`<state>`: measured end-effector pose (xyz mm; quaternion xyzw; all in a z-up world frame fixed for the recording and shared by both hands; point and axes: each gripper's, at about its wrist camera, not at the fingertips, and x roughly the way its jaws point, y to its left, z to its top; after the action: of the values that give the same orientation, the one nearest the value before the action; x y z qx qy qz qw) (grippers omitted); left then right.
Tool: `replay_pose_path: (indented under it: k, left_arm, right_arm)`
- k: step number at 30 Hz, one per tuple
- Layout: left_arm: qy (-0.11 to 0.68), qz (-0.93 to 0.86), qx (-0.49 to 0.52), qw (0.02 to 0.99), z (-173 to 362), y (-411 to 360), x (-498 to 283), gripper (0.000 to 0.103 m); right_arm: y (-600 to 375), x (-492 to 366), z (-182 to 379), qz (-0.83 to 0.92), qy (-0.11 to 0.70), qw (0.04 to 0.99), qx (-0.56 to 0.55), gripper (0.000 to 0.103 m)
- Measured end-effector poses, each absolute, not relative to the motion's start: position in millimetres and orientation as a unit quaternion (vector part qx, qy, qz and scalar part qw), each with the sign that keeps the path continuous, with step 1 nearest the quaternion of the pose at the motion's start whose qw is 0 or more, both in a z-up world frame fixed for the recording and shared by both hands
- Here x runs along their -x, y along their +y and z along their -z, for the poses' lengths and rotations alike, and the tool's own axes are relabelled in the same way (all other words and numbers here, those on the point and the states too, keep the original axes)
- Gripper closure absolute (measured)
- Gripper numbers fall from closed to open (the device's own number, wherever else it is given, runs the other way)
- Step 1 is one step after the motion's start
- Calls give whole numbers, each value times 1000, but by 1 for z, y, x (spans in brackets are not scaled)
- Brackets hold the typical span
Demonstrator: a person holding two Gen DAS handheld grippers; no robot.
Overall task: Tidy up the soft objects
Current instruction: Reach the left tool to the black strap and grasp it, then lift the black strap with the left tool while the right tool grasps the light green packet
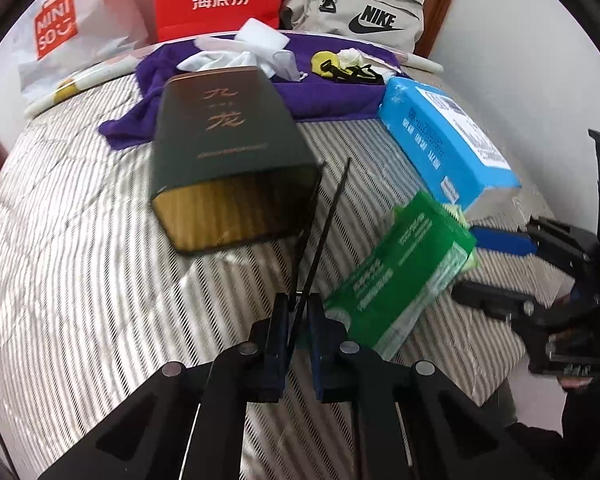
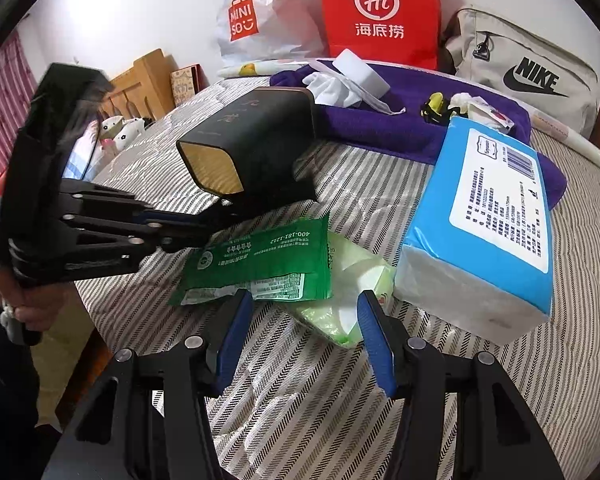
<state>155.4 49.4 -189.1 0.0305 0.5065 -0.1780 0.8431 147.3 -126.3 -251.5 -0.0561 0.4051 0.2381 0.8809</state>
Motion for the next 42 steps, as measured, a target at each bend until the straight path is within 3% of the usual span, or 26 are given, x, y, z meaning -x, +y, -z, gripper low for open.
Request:
replay_pose_path:
  k: [8, 11, 15, 19, 25, 42]
  left_arm:
    - [526, 165, -19, 834, 192, 73, -138, 93]
    - [534, 166, -3, 829, 197, 80, -137, 91]
    - [534, 169, -4, 829, 196, 83, -127, 80]
    - [526, 161, -16, 835, 196, 80, -121, 80]
    - [517, 161, -17, 841, 197, 71, -131, 93]
    - [513, 138, 46, 846, 194, 107, -115, 98]
  right_arm:
    - [-126, -144, 253, -237, 400, 882, 74, 46]
    - [-125, -144, 253, -238, 400, 882, 74, 44]
    - [-124, -143, 254, -235, 400, 882, 75, 43]
    - [-123, -143, 254, -236, 400, 883, 73, 41]
    - [-124, -141, 254, -236, 399, 883, 70, 40]
    - [-132, -146, 262, -210, 414, 884, 62, 40]
